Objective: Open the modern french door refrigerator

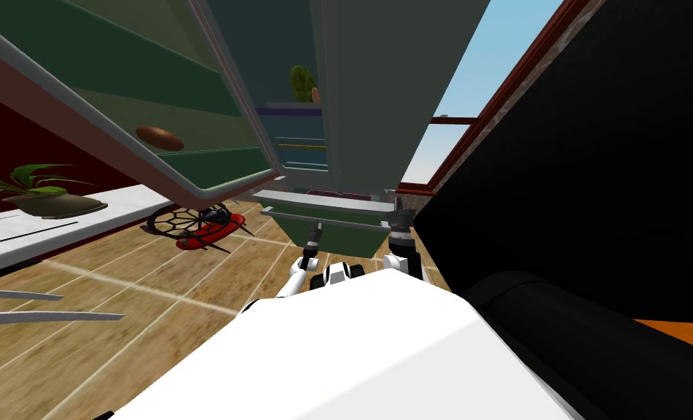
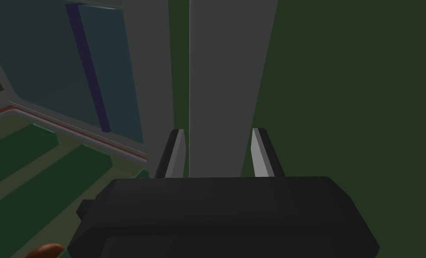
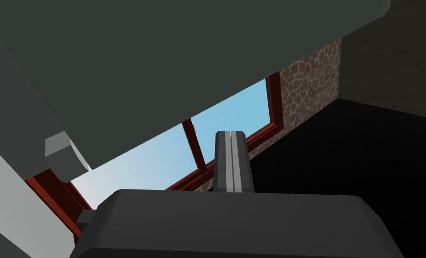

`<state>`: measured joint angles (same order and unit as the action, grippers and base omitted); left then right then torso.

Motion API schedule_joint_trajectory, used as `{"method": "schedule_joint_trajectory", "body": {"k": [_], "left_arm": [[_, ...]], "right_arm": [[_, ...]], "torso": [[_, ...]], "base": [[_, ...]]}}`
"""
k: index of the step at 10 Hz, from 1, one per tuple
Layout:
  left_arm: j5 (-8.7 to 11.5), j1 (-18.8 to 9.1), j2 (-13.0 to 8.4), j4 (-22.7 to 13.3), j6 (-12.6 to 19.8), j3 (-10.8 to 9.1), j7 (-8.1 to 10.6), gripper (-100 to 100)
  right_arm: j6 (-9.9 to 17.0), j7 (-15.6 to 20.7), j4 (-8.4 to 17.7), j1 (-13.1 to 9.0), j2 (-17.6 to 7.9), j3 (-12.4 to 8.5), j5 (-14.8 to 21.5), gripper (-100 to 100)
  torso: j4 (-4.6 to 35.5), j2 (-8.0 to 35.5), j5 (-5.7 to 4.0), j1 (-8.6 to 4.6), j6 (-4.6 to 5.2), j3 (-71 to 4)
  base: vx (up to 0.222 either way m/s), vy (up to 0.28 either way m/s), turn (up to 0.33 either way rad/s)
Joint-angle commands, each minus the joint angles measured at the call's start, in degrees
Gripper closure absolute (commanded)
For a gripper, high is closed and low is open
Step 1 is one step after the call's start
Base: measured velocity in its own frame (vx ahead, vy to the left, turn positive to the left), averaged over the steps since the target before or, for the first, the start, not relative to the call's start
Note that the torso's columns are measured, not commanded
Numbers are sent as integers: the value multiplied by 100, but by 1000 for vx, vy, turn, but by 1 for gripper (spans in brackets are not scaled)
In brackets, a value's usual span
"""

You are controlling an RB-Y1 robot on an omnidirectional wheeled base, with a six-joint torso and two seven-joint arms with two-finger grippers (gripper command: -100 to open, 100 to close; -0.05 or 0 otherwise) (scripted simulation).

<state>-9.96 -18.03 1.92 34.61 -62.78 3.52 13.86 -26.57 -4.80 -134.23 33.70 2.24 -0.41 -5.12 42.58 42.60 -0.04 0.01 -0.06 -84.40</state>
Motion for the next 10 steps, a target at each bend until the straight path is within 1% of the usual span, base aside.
{"method": "schedule_joint_trajectory", "body": {"k": [1,2,3,5,7,8,9,10], "left_arm": [[-9,-77,-10,48,-61,4,42,100],[-16,-94,-12,72,-70,10,60,100],[-33,23,-5,142,59,30,48,100],[-59,36,-17,188,47,51,89,100],[-79,16,-27,237,2,66,127,100],[-54,-108,-9,260,312,65,128,-100],[-54,-108,-9,260,312,65,128,-100],[-24,-289,11,308,530,57,137,-100]], "right_arm": [[0,0,0,0,0,0,0,0],[0,0,0,0,0,0,0,0],[0,0,0,0,0,0,0,0],[0,0,0,1,0,0,0,0],[0,0,0,0,0,0,0,0],[0,0,0,0,0,0,0,0],[0,0,0,0,0,0,0,0],[0,0,0,1,0,0,0,0]], "torso": [[5,6,-1,-4,3,4],[15,11,-1,5,1,6],[26,28,-1,5,1,15],[4,-3,-4,-13,5,-3],[17,15,-1,5,2,8],[19,23,-1,1,-1,12],[-3,-8,-1,-8,5,-2],[-29,-50,0,-12,5,-27]], "base": [[-179,66,46],[-203,73,28],[-97,31,2],[-140,41,37],[-168,66,27],[-125,36,26],[-41,20,-3],[-47,15,23]]}}
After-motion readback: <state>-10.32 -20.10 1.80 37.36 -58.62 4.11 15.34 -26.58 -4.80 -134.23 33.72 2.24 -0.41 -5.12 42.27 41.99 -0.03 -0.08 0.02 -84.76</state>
